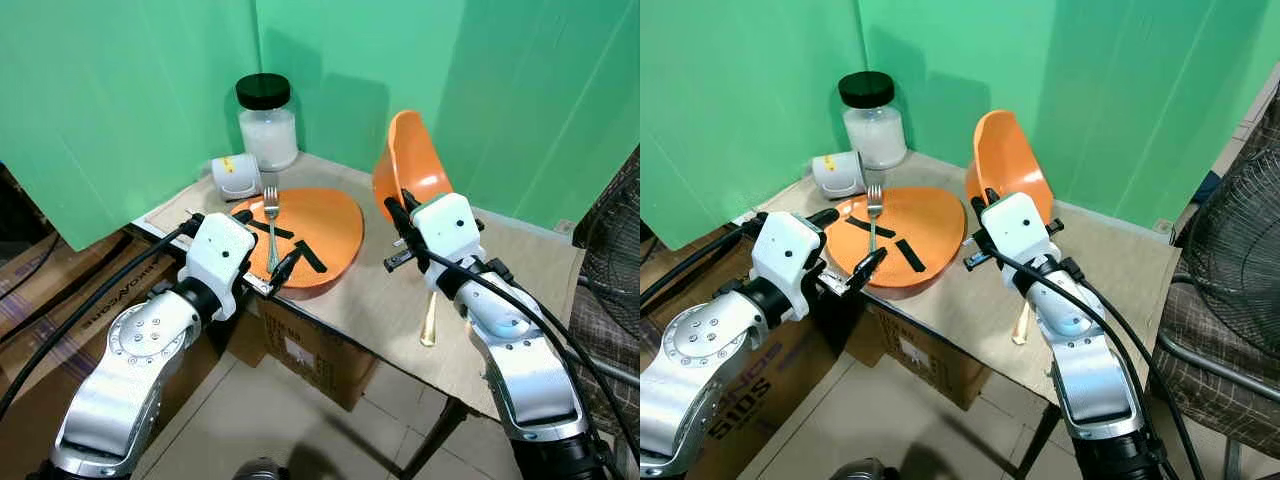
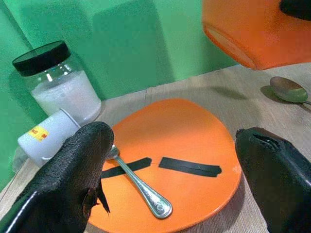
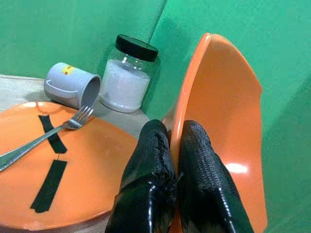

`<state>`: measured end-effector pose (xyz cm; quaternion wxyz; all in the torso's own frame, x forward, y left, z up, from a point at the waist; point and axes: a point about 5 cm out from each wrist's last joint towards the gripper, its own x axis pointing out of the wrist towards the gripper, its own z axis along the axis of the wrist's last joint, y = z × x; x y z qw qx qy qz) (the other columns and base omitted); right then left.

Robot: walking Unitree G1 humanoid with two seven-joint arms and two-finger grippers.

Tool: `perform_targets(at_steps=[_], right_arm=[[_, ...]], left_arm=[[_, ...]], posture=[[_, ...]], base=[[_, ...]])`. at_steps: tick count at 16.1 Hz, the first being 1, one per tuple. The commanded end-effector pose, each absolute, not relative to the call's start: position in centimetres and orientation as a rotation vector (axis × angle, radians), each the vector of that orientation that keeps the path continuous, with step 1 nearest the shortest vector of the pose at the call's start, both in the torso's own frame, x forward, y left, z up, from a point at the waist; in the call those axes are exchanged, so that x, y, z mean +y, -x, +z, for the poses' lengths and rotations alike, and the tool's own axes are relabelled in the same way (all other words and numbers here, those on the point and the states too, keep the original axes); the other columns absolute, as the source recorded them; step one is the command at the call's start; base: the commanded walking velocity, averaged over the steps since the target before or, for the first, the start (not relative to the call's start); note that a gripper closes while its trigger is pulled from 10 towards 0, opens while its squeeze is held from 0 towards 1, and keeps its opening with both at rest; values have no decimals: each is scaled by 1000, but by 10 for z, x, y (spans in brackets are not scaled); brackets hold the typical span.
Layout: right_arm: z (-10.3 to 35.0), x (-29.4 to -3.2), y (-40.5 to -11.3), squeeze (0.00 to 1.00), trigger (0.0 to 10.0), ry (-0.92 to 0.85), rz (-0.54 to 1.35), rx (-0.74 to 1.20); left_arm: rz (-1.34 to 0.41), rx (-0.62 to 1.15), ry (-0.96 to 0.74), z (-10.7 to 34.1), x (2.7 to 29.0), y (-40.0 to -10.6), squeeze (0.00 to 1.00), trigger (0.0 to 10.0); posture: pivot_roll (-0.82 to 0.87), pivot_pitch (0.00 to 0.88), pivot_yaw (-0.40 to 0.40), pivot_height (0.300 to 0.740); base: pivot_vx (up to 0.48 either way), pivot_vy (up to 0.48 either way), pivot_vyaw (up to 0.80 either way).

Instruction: Setting the table

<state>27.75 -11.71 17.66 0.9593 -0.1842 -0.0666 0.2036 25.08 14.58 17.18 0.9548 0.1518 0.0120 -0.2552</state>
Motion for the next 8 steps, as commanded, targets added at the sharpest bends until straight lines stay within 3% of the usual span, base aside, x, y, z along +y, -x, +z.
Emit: perform_targets(at_steps=[1,8], right_arm=[[188,-116,-275,0,10000,372,419,-184],[187,-111,-275,0,10000,387,460,-186]], left_arm=[[-491,33,-308,170,150,-252,0,10000],[-484,28,-316,170,151,-254,0,10000]], posture=[[131,0,23,740],[133,0,14,740]], base=[[-349,0,0],[-333,0,0]])
